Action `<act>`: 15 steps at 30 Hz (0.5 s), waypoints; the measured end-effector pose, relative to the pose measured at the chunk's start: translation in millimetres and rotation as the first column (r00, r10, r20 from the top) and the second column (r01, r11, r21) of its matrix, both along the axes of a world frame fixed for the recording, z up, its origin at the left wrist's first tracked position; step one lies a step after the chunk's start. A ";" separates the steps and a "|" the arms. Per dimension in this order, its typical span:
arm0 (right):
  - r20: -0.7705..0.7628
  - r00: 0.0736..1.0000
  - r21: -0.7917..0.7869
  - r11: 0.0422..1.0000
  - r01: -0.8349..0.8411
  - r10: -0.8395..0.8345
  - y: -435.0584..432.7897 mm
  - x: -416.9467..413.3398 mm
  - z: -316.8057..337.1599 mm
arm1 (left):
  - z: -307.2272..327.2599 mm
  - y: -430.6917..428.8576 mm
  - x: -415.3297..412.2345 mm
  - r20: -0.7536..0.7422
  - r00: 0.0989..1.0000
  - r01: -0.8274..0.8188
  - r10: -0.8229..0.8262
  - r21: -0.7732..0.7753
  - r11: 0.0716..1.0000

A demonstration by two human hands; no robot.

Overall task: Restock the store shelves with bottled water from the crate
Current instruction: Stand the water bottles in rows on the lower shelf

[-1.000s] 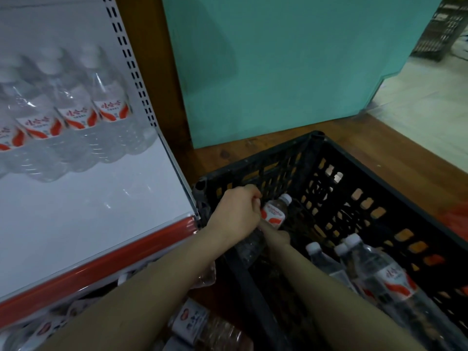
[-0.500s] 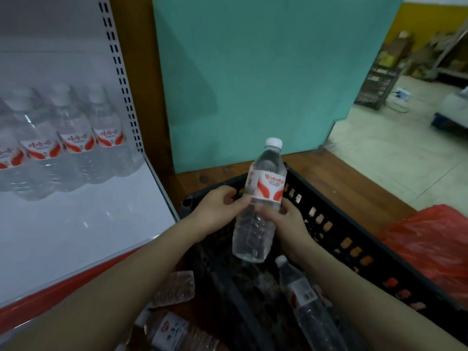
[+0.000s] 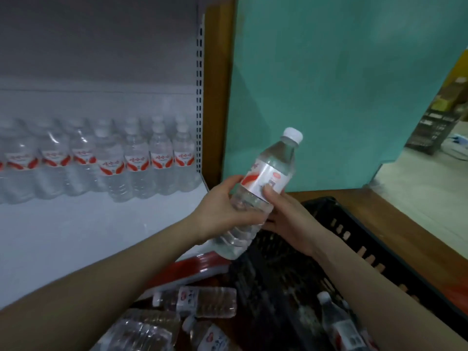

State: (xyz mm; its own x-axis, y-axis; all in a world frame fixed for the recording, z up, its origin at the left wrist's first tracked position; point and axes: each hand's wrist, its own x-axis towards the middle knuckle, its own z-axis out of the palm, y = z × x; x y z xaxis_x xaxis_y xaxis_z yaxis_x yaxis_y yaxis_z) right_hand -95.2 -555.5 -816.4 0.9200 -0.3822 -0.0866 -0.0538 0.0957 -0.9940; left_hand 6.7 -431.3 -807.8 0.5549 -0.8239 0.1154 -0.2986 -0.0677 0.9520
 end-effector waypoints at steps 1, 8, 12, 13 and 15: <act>-0.013 1.000 -0.007 1.000 -0.004 0.004 8.9 6.4 2.5 | -2.5 6.8 2.2 0.136 0.987 -0.082 0.081 0.000 0.997; 0.053 0.978 0.060 0.978 0.197 -0.201 75.4 68.4 -11.0 | -25.6 51.8 30.3 0.371 0.865 -0.378 0.338 0.039 0.925; 0.047 0.992 0.095 0.989 0.110 -0.115 91.3 91.7 -23.4 | -20.4 99.2 62.8 0.025 0.971 -0.240 0.238 0.116 0.964; 0.050 0.996 0.116 0.991 0.063 -0.070 95.8 97.5 -26.5 | -22.0 111.0 72.0 -0.092 0.976 -0.185 0.199 0.136 0.973; 0.048 0.998 0.130 0.991 -0.041 0.035 106.2 111.4 -32.6 | -29.0 130.8 85.4 -0.251 0.963 -0.060 0.097 0.149 0.987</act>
